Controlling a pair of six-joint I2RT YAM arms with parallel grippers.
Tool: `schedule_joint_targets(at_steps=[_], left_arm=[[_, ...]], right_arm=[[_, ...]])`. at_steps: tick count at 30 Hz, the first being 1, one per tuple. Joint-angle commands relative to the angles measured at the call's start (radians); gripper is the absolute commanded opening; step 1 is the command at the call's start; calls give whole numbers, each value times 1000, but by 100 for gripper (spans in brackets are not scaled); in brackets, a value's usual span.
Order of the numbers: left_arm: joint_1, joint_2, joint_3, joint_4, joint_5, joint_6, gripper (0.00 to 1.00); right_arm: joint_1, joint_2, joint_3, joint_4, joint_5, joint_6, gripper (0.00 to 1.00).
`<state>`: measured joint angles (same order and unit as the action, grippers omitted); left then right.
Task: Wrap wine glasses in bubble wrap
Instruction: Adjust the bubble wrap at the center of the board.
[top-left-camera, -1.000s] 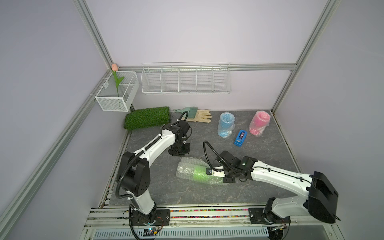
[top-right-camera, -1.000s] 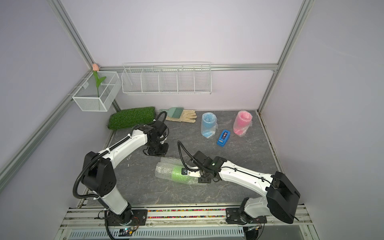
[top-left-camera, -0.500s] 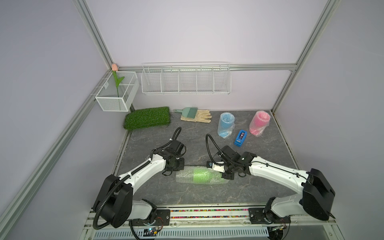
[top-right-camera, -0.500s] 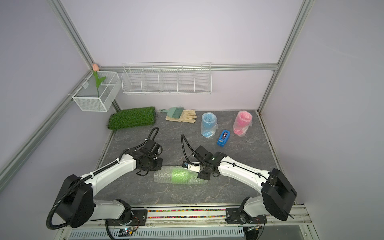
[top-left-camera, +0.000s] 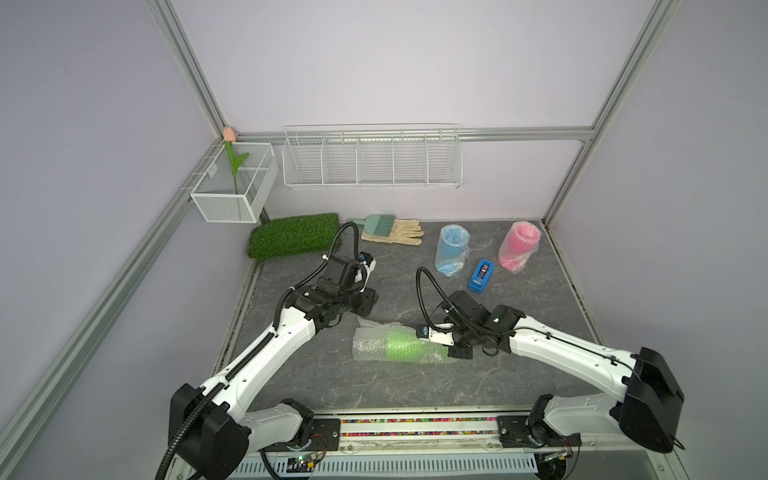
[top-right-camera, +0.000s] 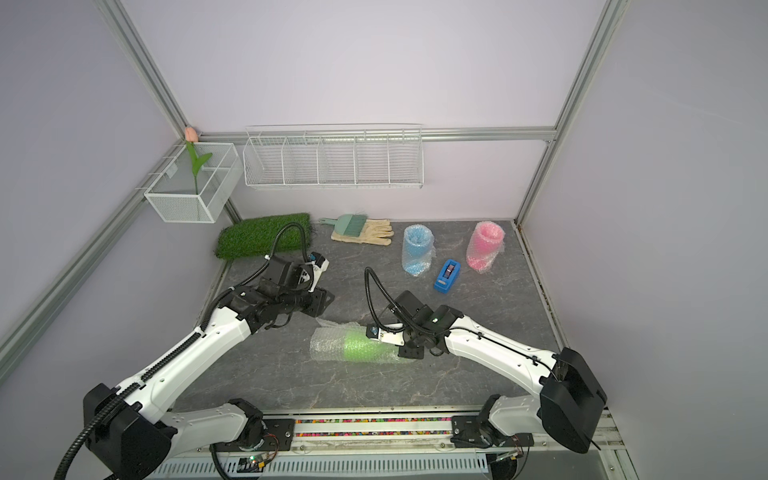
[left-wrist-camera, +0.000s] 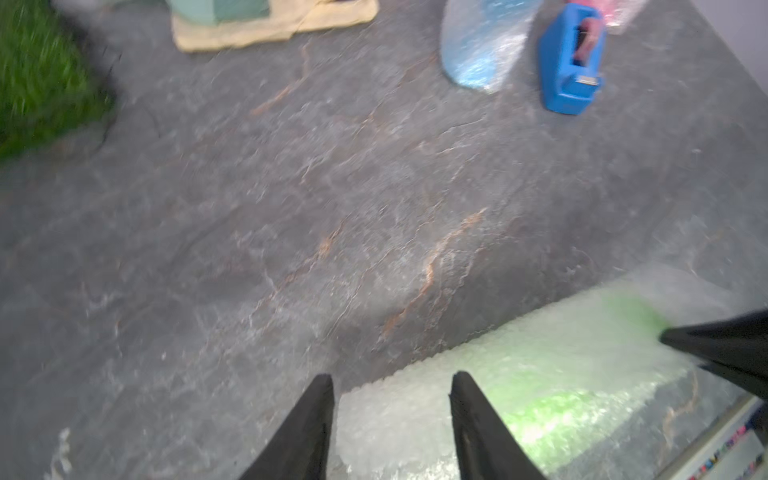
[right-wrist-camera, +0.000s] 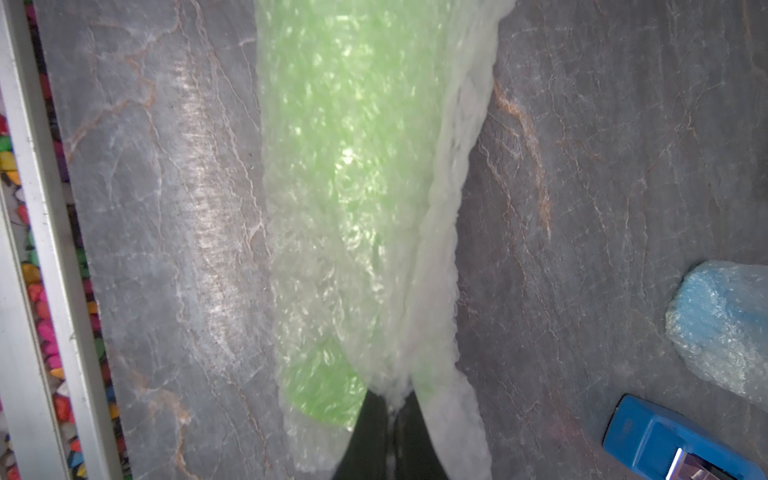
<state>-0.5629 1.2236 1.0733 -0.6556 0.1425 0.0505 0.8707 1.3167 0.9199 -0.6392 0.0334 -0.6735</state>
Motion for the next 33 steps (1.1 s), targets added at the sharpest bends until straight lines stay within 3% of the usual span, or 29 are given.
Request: schedule_joint_targets(at_steps=[1, 4, 10, 21, 26, 30, 33], left_arm=[[0, 20, 35, -65, 238, 413, 49], [0, 31, 40, -159, 381, 692, 51], [-4, 52, -31, -218, 472, 994, 63], [-15, 197, -78, -234, 500, 1110, 63], [-31, 202, -105, -233, 498, 1133, 56], [-66, 193, -158, -188, 430, 1128, 44], [-80, 201, -165, -172, 378, 1117, 40]], right_arm=[[12, -30, -19, -14, -12, -43, 7], [16, -43, -22, -16, 1, -47, 7], [18, -68, -33, -11, 13, -48, 7], [15, -60, -35, 0, 8, -33, 7], [-20, -39, -30, -2, -7, 10, 7], [-49, -6, -12, -29, -31, 26, 7], [-60, 9, -7, -33, -39, 33, 7]])
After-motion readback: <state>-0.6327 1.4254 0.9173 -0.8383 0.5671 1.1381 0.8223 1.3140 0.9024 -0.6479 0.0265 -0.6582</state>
